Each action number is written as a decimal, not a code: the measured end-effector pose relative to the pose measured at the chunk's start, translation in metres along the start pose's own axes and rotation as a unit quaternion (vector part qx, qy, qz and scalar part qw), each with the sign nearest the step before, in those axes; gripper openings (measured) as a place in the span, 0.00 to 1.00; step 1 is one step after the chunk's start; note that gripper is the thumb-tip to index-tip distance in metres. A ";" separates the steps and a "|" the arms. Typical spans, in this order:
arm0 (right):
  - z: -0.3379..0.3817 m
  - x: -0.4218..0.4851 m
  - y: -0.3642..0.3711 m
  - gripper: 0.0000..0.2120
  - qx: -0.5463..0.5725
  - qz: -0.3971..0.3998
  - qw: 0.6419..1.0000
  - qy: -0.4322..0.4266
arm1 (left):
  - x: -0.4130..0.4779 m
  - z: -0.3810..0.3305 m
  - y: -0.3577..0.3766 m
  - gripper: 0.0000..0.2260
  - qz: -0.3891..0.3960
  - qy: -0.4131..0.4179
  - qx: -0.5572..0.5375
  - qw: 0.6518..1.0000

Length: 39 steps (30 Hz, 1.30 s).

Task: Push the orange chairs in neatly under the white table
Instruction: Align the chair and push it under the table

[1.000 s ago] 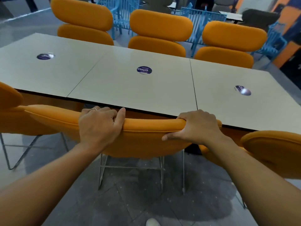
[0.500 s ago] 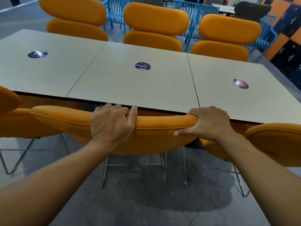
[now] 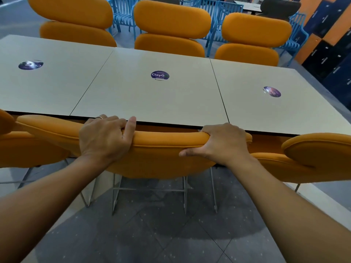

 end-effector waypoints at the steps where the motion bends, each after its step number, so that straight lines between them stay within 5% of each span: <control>1: 0.008 -0.002 0.001 0.45 0.002 -0.006 1.000 0.006 | 0.000 0.009 -0.001 0.30 -0.001 0.003 -0.002 1.000; 8: 0.052 -0.021 0.007 0.46 -0.001 -0.030 1.000 0.005 | -0.009 0.047 -0.012 0.30 -0.001 0.003 -0.021 1.000; 21: 0.024 -0.015 0.000 0.41 -0.018 -0.024 0.999 -0.022 | -0.016 0.017 -0.009 0.28 0.029 -0.066 -0.007 0.997; 39: 0.031 -0.030 0.004 0.43 -0.008 -0.054 0.999 -0.002 | -0.022 0.022 -0.014 0.29 0.007 -0.040 -0.013 0.999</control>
Point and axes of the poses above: each hand's wrist, its own x-axis towards the middle knuckle, its own y-axis out of the palm, z = x × y, the point moved 4 cm from there along x, towards the middle knuckle, and after that the axes turned 1 degree about z, right-handed, at the moved point
